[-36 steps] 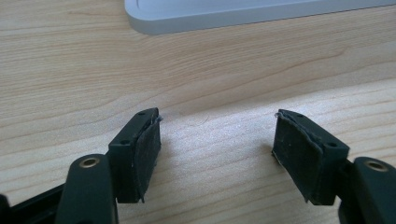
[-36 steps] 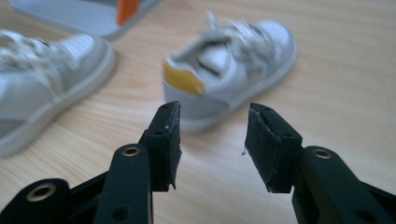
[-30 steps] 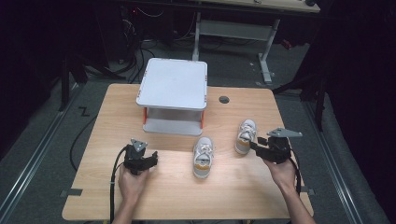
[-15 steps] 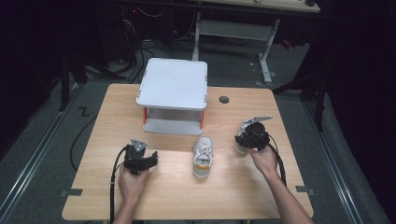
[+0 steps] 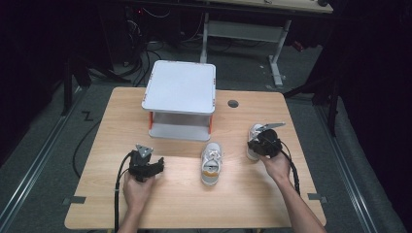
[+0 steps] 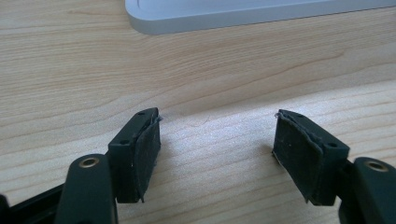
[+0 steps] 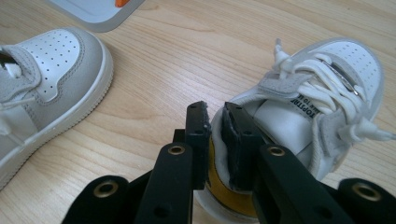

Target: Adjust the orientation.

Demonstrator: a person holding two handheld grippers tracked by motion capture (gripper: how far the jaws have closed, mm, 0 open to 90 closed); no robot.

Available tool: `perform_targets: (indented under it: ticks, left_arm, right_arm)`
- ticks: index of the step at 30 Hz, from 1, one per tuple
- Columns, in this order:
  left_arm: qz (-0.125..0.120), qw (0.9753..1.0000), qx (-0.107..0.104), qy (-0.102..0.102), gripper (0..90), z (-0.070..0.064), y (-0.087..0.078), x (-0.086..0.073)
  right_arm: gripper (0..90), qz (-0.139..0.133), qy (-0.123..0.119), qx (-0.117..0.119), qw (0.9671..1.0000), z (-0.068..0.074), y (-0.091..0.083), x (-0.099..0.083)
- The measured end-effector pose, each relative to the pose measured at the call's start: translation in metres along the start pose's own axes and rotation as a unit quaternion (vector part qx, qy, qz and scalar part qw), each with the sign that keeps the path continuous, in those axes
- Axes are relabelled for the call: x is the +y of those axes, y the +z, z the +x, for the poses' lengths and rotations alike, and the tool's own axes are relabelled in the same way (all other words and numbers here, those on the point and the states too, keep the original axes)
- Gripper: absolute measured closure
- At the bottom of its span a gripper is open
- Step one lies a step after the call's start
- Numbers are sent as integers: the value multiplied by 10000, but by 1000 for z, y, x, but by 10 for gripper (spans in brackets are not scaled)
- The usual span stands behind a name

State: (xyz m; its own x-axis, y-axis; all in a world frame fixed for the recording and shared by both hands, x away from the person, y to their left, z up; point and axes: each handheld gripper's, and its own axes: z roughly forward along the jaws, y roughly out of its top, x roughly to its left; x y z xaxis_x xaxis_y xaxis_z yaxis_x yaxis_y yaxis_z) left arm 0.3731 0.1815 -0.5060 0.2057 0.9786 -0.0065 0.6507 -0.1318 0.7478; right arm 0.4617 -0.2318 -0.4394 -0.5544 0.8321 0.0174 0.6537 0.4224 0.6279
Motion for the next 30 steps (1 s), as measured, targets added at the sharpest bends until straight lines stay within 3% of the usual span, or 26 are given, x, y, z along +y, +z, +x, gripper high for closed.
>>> perform_targets:
  ticks: [5, 6, 17, 30]
  left_arm:
    - [13, 10000, -13, -16, 319, 1, 0, 0]
    - [14, 10000, -12, -15, 320, 1, 0, 0]
    - [-13, 10000, -18, -82, 319, 1, 0, 0]
    - [-18, 10000, -8, -74, 320, 1, 0, 0]
  right_arm:
    - [820, -138, -108, 24, 9998, -3, -6, -2]
    - [820, -115, -247, -17, 9996, 0, -9, -1]
    - [818, -344, -657, 122, 9972, 17, -32, -1]
    - [821, -554, -1302, 384, 9892, 51, -54, -6]
